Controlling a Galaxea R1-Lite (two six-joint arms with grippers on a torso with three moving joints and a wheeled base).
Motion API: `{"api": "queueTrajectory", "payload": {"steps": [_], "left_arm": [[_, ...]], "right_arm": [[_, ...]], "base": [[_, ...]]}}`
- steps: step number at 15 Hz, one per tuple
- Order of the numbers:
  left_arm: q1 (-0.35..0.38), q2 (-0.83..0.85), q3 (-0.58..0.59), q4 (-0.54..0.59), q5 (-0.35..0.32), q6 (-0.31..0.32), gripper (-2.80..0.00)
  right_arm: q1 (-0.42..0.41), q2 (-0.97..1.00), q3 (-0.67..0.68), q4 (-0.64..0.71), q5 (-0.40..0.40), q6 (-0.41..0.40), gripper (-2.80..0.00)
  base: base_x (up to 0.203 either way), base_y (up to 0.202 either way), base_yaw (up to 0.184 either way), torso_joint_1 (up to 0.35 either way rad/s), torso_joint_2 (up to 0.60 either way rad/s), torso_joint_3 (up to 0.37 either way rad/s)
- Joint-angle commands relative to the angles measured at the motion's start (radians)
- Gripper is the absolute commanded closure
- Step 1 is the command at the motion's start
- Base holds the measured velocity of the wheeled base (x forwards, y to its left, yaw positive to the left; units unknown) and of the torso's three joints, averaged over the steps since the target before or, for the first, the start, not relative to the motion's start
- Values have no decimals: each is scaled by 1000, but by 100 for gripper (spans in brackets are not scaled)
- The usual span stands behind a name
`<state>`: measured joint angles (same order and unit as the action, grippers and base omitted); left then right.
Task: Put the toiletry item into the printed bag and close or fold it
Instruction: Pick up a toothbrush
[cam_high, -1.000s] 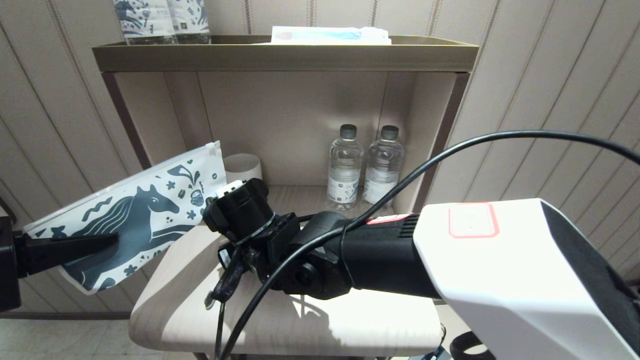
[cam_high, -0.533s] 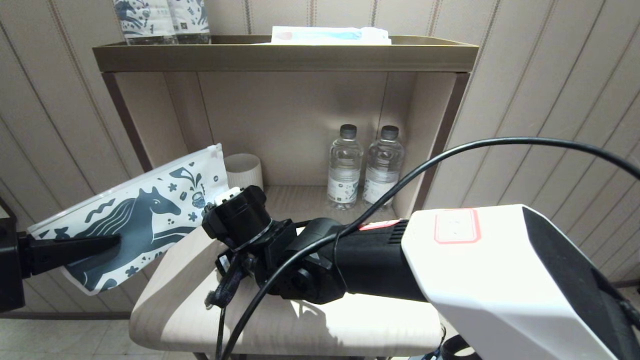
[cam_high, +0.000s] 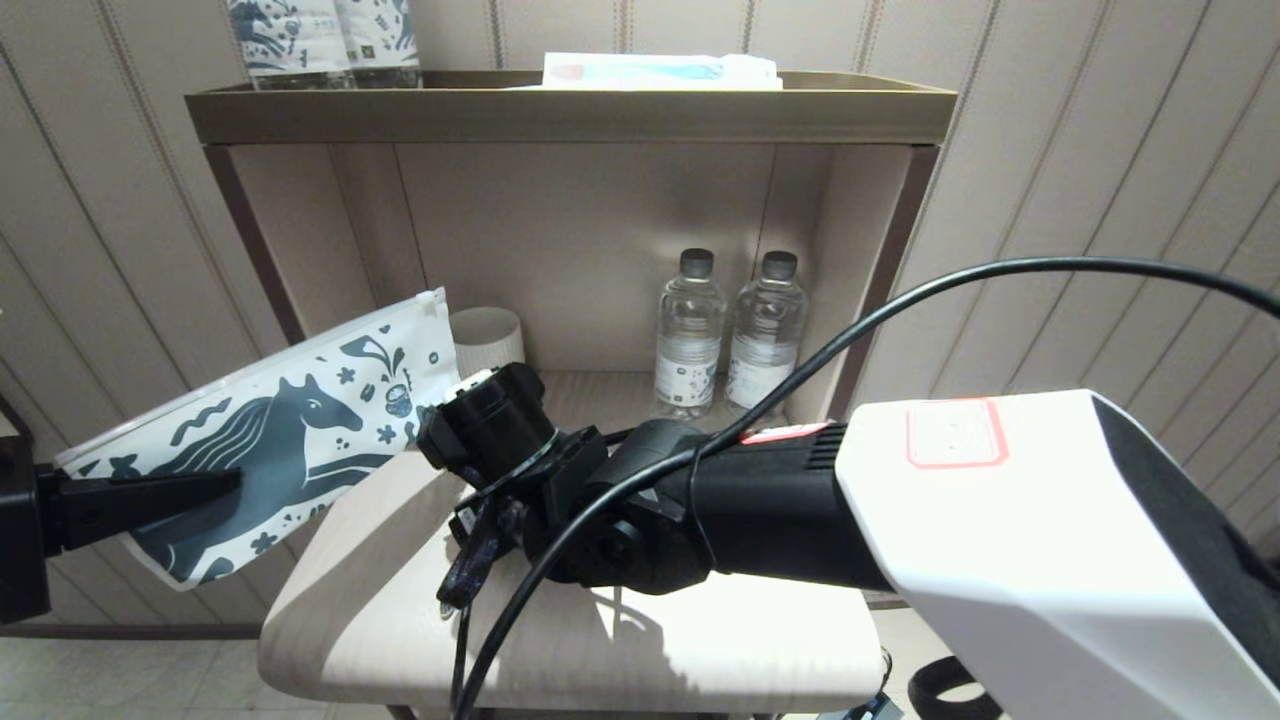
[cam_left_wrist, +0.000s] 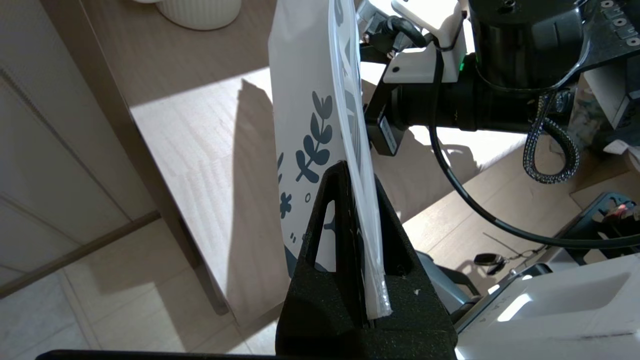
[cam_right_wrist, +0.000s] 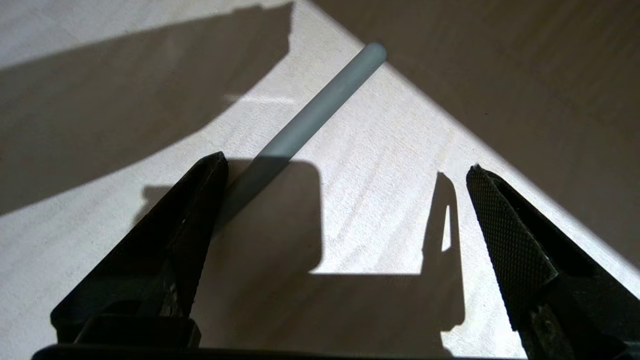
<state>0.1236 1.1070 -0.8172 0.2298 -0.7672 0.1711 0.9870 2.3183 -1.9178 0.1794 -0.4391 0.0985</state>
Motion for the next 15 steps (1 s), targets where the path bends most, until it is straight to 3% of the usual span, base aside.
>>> {"api": "queueTrajectory", "payload": {"steps": [1, 15], "left_arm": [[1, 1, 1, 2, -4, 1, 0], [1, -1, 16, 2, -30, -1, 0]], "right_arm": [[-11, -14, 12, 2, -2, 0, -280], [-68, -62, 61, 27, -33, -1, -280]], "base": [[0, 0, 0, 0, 0, 0], [0, 0, 0, 0, 0, 0]]}}
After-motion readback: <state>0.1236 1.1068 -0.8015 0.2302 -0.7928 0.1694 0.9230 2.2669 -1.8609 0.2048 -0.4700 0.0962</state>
